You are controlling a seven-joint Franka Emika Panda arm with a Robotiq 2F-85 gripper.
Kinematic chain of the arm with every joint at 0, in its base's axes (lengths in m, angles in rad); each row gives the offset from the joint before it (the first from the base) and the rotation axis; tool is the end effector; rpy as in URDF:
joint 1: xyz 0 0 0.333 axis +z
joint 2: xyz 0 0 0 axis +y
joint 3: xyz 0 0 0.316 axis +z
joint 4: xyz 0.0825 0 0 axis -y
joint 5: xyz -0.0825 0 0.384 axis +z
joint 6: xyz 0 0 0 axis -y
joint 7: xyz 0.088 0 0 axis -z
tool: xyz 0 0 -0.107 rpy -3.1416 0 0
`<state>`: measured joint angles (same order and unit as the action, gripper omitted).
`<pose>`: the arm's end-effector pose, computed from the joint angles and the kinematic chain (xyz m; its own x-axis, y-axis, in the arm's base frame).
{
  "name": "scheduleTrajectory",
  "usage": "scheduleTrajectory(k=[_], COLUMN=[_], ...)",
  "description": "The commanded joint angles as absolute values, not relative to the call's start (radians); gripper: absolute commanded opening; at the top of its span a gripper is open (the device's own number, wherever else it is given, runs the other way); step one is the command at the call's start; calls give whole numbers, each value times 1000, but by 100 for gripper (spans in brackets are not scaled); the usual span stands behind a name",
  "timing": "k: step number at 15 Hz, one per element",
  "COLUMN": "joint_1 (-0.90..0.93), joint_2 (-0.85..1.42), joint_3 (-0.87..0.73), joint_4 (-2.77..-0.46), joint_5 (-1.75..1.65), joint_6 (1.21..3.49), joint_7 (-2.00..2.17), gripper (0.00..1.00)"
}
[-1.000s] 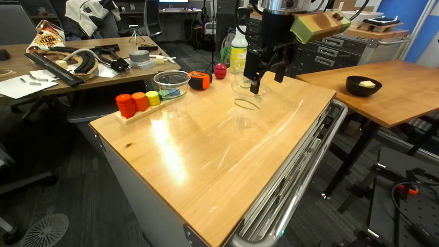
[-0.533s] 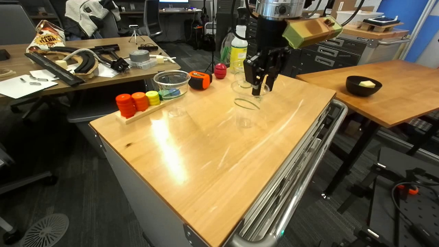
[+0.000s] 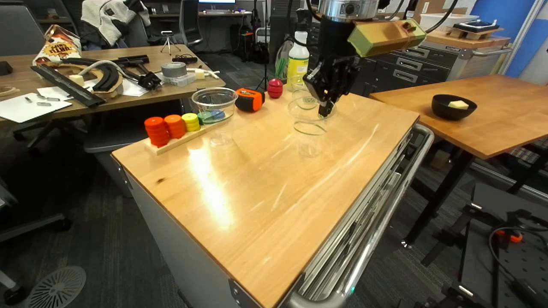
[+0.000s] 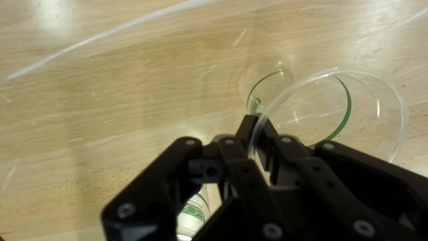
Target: Stack the cups
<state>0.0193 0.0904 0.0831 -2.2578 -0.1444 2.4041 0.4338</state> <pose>0.5334 0.0537 0.3280 0.9711 -0.2222 0.0867 -0.2280 -0.9715 0.0647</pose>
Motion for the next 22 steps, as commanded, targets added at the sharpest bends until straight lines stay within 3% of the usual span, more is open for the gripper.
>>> scheduleTrajectory(k=[1, 8, 22], joint_1=[30, -7, -54], joint_2=[79, 22, 141], joint_3=[68, 12, -62], joint_4=[-2219, -2061, -1926], joint_5=[-21, 83, 104], joint_6=[2341, 2159, 2256], joint_7=[386, 388, 387], gripper=[2, 2, 2])
